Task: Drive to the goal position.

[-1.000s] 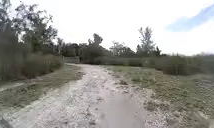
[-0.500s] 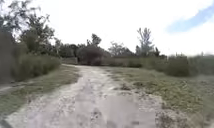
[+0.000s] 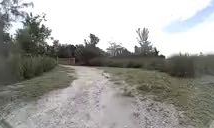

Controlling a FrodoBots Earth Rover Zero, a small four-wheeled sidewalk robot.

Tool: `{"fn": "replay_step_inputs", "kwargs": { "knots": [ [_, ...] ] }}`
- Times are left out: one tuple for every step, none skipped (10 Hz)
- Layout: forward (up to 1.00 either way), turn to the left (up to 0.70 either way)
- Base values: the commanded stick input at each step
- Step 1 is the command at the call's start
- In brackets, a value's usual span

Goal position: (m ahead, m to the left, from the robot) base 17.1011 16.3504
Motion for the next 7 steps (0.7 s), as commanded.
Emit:
{"fn": "replay_step_inputs", "kwargs": {
  "knots": [
    [0.7,0.0],
    [0.7,0.0],
    [0.7,0.0],
    [0.7,0.0],
    [0.7,0.0],
    [0.7,0.0],
    [0.7,0.0]
  ]
}}
